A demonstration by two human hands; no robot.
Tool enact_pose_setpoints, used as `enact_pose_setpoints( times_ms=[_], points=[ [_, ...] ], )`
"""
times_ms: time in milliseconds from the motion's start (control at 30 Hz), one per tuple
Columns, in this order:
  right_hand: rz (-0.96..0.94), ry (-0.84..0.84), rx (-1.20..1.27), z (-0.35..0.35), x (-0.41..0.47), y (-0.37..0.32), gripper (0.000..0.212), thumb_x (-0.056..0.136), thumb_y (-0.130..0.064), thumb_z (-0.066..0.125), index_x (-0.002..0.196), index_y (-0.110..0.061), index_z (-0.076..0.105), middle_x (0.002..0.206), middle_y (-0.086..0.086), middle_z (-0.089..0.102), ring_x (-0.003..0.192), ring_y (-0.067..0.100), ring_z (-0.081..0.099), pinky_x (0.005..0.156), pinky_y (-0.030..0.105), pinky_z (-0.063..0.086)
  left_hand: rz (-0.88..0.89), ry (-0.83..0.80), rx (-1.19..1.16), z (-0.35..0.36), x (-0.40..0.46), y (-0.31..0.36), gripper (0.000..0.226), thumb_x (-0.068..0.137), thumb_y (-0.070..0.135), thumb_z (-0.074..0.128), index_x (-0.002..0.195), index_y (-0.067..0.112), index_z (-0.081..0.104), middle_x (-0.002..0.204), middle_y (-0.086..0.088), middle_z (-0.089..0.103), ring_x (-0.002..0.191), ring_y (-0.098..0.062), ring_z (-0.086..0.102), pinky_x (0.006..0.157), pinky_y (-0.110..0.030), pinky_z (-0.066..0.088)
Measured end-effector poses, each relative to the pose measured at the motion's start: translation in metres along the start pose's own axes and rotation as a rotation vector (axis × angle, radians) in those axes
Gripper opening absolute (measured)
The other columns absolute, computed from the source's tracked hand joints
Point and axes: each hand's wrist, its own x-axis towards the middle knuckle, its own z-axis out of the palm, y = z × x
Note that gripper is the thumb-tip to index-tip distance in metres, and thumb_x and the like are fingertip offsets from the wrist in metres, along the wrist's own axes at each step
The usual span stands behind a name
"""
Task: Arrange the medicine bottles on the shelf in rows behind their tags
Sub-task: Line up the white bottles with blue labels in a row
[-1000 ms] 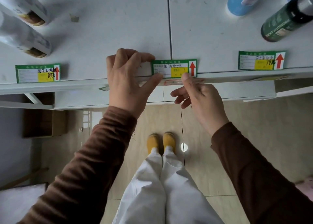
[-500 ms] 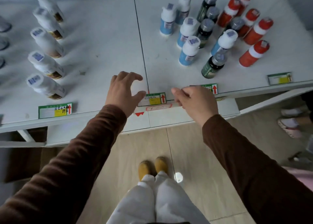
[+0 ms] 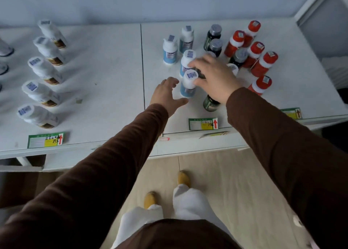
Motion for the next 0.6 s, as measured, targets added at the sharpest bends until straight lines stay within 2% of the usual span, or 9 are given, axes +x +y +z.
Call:
enact_pose_setpoints(
  times_ms=[100, 200, 267, 367, 467, 533, 600],
  points=[
    [-0.101, -0.129, -0.006, 0.000, 0.013, 0.006, 0.049, 0.088, -0.020, 0.063, 0.136, -0.024, 0.052, 0.131, 0.005, 0.050, 0.119, 0.027, 0.049, 0.098, 0.037, 0.041, -0.060, 0.047, -0.106, 0.024, 0.012, 0.010, 0.060, 0.065, 0.034, 0.083, 0.113, 0.014, 0.053, 0.111, -0.004, 0.061, 0.099, -0.023, 0.057, 0.088, -0.041, 0.049],
    [-0.136, -0.187, 0.018, 0.001, 0.022, 0.013, 0.045, 0.088, -0.019, 0.062, 0.132, -0.026, 0.056, 0.128, 0.003, 0.053, 0.118, 0.026, 0.049, 0.098, 0.039, 0.041, -0.112, 0.087, -0.209, 0.037, 0.022, 0.017, 0.055, 0.066, 0.032, 0.081, 0.111, 0.015, 0.055, 0.104, -0.003, 0.065, 0.093, -0.021, 0.061, 0.084, -0.043, 0.051],
    [-0.133, -0.172, 0.061, -0.002, 0.027, 0.019, 0.041, 0.089, -0.020, 0.061, 0.130, -0.024, 0.057, 0.125, 0.004, 0.053, 0.116, 0.025, 0.051, 0.091, 0.031, 0.039, -0.155, 0.082, -0.316, 0.037, 0.024, 0.018, 0.046, 0.068, 0.031, 0.080, 0.106, 0.018, 0.057, 0.098, 0.001, 0.068, 0.088, -0.018, 0.064, 0.083, -0.040, 0.054],
    [-0.092, -0.105, 0.180, -0.015, 0.035, 0.032, 0.035, 0.092, -0.025, 0.059, 0.127, -0.021, 0.060, 0.122, 0.005, 0.057, 0.109, 0.022, 0.055, 0.080, 0.025, 0.032, -0.132, 0.020, -0.482, 0.021, 0.026, 0.021, 0.036, 0.071, 0.022, 0.082, 0.099, 0.020, 0.060, 0.094, 0.002, 0.070, 0.084, -0.013, 0.066, 0.083, -0.033, 0.055],
    [-0.015, -0.034, 0.341, -0.036, 0.044, 0.038, 0.033, 0.092, -0.038, 0.059, 0.121, -0.025, 0.065, 0.111, -0.002, 0.065, 0.096, 0.013, 0.059, 0.077, 0.023, 0.037, -0.096, -0.060, -0.737, -0.007, 0.029, 0.032, 0.036, 0.075, 0.013, 0.078, 0.107, 0.009, 0.061, 0.100, -0.007, 0.071, 0.087, -0.017, 0.065, 0.083, -0.034, 0.055],
    [0.038, 0.009, 0.467, -0.048, 0.049, 0.035, 0.031, 0.090, -0.047, 0.060, 0.111, -0.027, 0.071, 0.098, -0.009, 0.069, 0.090, 0.010, 0.062, 0.074, 0.026, 0.044, -0.103, -0.153, -0.866, -0.025, 0.028, 0.041, 0.035, 0.081, 0.016, 0.072, 0.112, 0.007, 0.061, 0.104, -0.010, 0.071, 0.091, -0.021, 0.066, 0.085, -0.033, 0.054],
    [0.073, 0.035, 0.580, -0.059, 0.053, 0.031, 0.034, 0.087, -0.055, 0.060, 0.096, -0.025, 0.072, 0.083, -0.009, 0.067, 0.079, 0.012, 0.063, 0.075, 0.034, 0.050, -0.119, -0.267, -0.989, -0.039, 0.029, 0.047, 0.037, 0.085, 0.022, 0.069, 0.117, 0.005, 0.062, 0.112, -0.012, 0.068, 0.099, -0.023, 0.065, 0.092, -0.035, 0.053]
  ],
)
